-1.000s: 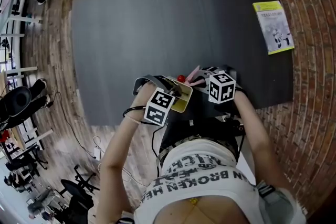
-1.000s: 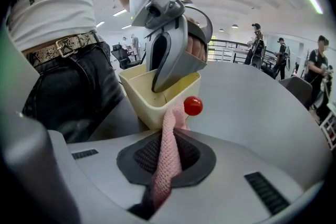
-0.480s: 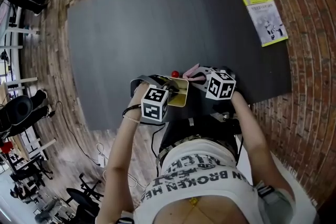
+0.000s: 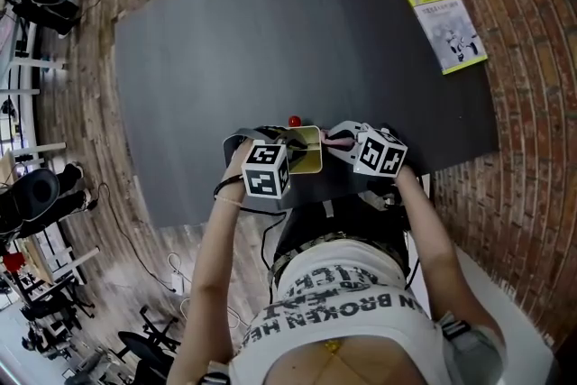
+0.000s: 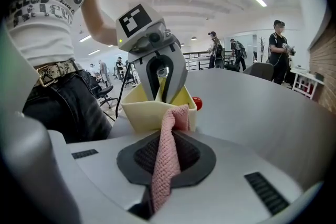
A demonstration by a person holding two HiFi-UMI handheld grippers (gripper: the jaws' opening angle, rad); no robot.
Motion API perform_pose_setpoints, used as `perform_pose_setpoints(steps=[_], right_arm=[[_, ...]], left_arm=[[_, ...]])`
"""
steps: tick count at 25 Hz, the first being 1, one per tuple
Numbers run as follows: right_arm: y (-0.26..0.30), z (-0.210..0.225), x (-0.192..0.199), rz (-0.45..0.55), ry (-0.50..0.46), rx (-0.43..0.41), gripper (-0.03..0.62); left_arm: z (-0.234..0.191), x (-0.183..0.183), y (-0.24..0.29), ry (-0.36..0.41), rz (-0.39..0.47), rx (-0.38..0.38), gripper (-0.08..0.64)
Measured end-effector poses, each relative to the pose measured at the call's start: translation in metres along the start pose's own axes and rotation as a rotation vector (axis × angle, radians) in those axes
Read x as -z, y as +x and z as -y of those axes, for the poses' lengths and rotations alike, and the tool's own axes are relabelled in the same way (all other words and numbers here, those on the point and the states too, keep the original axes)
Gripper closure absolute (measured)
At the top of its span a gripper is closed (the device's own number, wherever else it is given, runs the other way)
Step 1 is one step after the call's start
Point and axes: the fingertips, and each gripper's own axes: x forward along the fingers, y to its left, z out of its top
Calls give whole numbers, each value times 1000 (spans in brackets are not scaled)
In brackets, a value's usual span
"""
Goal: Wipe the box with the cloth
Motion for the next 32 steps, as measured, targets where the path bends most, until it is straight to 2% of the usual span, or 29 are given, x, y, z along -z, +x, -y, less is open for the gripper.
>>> perform_pose_setpoints(steps=[10,20,27,32], right_arm=[[-2,-30,-4,3,-14,-5,575],[-3,-47,-5,67,90,51,575],[6,-77,-10,94,91,7,575],[5,-75,-8,108,117,64,575]], left_arm=[[0,3,3,-3,-25,-13,540],[-3,5,4,-60,-76,-49,537],[-4,5,5,-82,-71,-69,537],[-6,4,7,-57,-58,-107,537]])
